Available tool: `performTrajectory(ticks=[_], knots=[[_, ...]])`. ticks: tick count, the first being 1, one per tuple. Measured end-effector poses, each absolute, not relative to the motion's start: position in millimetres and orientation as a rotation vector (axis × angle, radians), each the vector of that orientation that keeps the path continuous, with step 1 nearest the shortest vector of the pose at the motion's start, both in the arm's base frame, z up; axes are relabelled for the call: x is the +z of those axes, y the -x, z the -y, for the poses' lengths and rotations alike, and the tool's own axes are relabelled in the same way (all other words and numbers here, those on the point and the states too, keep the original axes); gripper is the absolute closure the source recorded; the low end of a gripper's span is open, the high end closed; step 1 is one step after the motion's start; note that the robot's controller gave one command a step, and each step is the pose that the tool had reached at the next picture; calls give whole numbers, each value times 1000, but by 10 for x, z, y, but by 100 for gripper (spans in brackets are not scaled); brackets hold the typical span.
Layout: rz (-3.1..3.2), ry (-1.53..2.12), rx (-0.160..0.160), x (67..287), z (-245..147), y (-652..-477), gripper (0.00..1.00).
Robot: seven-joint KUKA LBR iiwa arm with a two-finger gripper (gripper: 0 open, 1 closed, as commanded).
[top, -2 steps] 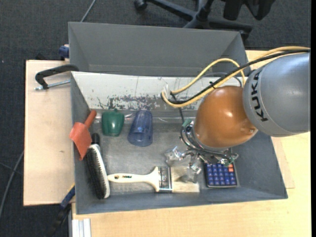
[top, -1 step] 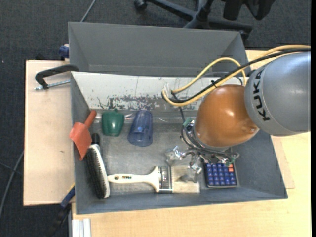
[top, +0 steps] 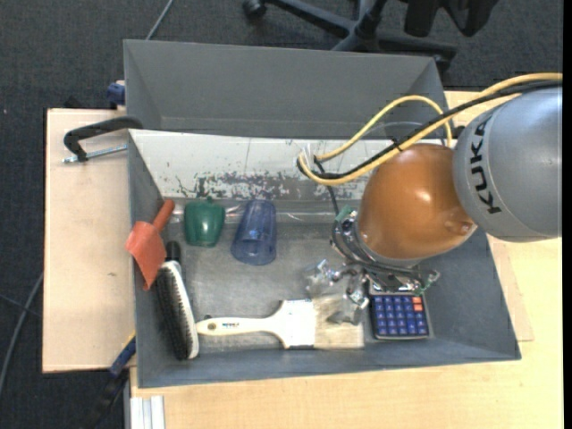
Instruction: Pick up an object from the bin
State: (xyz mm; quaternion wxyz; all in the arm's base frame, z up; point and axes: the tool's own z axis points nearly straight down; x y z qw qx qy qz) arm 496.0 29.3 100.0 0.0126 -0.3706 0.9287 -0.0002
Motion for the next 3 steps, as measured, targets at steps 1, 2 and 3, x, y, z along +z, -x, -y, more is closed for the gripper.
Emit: performTrajectory(ticks=[1, 2, 3], knots=[[-2894, 1156, 0, 1181, -297, -4963, 100], [-2892, 1154, -1, 1385, -297, -4965, 100], [-2888, 1152, -3, 1506, -298, -4977, 100]])
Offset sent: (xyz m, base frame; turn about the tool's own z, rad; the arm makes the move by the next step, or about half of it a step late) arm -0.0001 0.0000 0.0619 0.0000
